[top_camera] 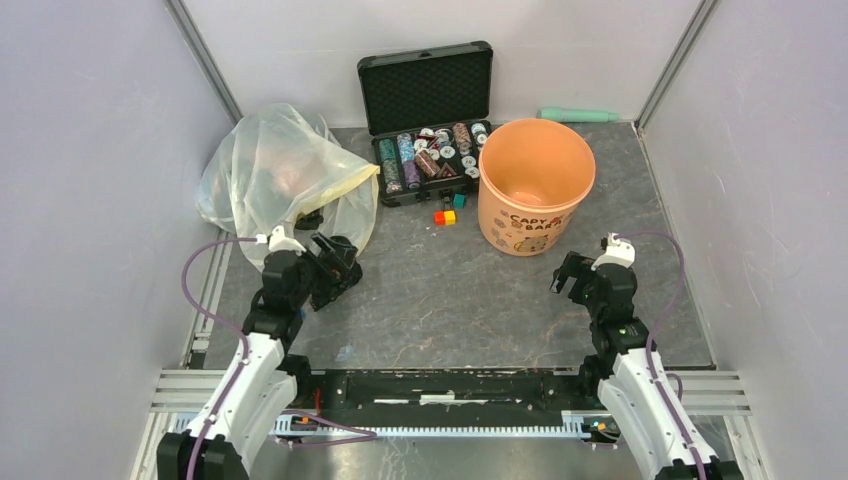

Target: Put the trash bags into the trash bin

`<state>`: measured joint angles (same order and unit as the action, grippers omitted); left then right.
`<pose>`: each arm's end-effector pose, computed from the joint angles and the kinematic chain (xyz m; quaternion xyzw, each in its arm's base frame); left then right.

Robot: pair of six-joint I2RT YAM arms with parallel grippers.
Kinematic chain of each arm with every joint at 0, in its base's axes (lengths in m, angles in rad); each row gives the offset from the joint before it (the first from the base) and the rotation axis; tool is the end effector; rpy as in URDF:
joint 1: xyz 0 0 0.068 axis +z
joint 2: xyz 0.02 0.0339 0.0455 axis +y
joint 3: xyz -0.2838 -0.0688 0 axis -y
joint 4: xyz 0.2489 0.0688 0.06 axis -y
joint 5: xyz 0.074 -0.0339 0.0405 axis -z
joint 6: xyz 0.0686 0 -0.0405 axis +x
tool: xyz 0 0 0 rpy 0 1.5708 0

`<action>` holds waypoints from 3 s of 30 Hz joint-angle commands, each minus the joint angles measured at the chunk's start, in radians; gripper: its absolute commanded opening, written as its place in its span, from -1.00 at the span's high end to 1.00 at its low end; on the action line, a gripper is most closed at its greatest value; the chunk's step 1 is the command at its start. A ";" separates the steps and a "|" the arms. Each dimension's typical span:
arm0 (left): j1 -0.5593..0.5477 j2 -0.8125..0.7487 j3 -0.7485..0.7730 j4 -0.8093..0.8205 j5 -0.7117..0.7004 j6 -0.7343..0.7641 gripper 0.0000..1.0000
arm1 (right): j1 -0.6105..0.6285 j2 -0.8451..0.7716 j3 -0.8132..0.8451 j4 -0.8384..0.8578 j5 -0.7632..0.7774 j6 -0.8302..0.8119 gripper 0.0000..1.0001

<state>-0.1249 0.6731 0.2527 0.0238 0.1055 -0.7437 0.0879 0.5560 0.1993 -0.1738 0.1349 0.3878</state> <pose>0.1787 -0.0297 0.1887 -0.2253 0.8008 -0.2726 0.4834 0.1558 0.0045 0.1608 0.1625 0.8511 0.0600 0.4957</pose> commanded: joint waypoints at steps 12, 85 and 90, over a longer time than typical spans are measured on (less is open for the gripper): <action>-0.044 0.030 0.278 -0.607 -0.544 -0.130 -0.82 | 0.000 -0.137 -0.002 0.022 0.043 -0.014 -0.97; -0.582 0.243 0.235 0.082 0.060 -0.357 0.95 | 1.338 0.406 0.109 0.788 0.507 -0.318 -0.96; -0.588 0.223 0.217 0.081 0.054 -0.390 0.95 | 1.370 0.531 0.192 0.829 0.561 -0.331 -0.96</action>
<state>-0.7048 0.9138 0.4843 0.0998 0.1879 -1.0664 1.4387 1.0264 0.3202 0.5755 0.5552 0.0956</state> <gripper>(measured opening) 0.029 0.979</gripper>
